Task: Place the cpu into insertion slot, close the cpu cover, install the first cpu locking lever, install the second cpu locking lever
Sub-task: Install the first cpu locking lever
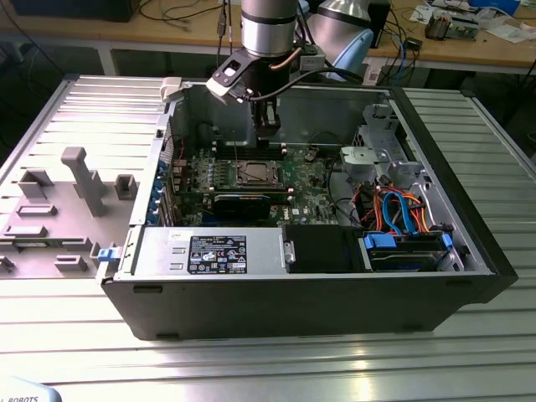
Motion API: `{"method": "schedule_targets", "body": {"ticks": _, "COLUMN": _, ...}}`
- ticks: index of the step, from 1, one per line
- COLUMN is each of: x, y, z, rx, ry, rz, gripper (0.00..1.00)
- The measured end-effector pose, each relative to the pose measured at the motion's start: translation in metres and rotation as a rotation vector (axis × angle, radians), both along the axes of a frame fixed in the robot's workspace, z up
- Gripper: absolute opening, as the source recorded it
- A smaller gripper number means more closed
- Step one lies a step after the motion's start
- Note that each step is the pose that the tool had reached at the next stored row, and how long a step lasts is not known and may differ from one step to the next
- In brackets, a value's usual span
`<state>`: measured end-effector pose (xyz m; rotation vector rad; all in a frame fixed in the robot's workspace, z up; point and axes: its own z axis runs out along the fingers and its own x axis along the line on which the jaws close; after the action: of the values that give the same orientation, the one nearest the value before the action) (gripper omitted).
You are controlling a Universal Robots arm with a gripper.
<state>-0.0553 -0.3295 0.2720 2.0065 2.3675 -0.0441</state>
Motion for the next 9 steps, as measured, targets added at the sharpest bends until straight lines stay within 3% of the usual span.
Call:
{"method": "schedule_targets", "body": {"ticks": 2, "x": -0.0007, "y": 0.0000, "z": 0.0000, "rx": -0.0001, "ry": 0.0001, "rz": 0.012, "gripper": 0.11}}
{"method": "schedule_targets", "body": {"ticks": 5, "x": -0.0008, "y": 0.0000, "z": 0.0000, "rx": -0.0001, "ry": 0.0000, "rz": 0.073, "gripper": 0.11}}
{"method": "schedule_targets", "body": {"ticks": 7, "x": -0.0009, "y": 0.0000, "z": -0.0001, "rx": 0.0000, "ry": 0.0000, "rz": 0.138, "gripper": 0.11}}
{"method": "schedule_targets", "body": {"ticks": 9, "x": -0.0008, "y": 0.0000, "z": 0.0000, "rx": 0.0000, "ry": -0.0001, "rz": 0.142, "gripper": 0.11}}
